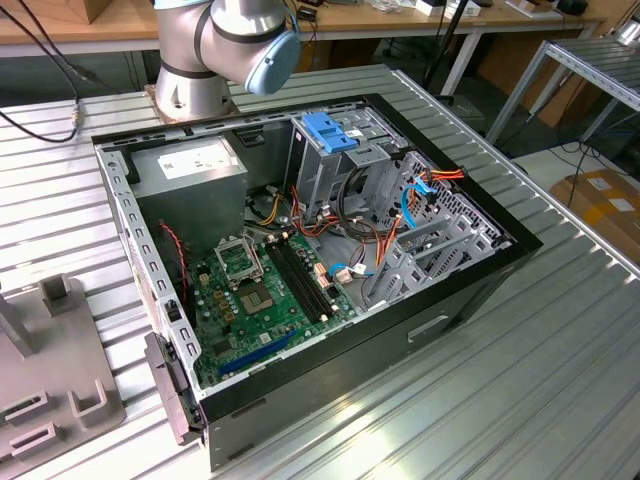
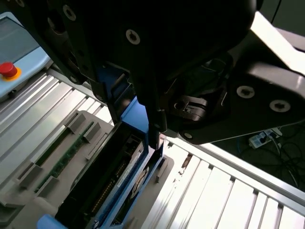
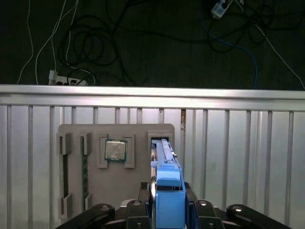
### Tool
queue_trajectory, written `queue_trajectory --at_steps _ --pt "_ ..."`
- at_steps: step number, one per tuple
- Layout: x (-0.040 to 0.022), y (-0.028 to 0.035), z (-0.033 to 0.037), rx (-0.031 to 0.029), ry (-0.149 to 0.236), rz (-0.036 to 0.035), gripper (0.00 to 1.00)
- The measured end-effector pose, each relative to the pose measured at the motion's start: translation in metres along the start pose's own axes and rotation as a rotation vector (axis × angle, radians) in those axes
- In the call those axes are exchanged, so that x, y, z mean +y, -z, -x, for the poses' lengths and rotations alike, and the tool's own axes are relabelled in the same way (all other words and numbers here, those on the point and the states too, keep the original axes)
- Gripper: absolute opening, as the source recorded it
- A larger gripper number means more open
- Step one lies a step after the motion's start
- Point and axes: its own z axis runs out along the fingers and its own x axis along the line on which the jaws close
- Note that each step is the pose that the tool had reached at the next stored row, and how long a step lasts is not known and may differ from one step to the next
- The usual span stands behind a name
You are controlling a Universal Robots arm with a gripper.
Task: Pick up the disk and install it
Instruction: 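Pick up the disk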
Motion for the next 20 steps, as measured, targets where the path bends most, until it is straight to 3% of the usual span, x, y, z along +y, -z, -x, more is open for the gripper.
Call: queue_trajectory --at_steps 8,16,18,20 --pt "-0.0002 0.021 -0.0005 0.0 0.0 -0.0005 0.37" --pt "-0.0006 0.0517 -0.0012 0.0 0.0 -0.0006 0.37" --pt "-0.0007 0.0642 -0.0014 0.0 0.0 -0.0006 0.37" --pt "-0.0008 0.0702 -0.0016 -0.0001 0.0 -0.0007 0.37"
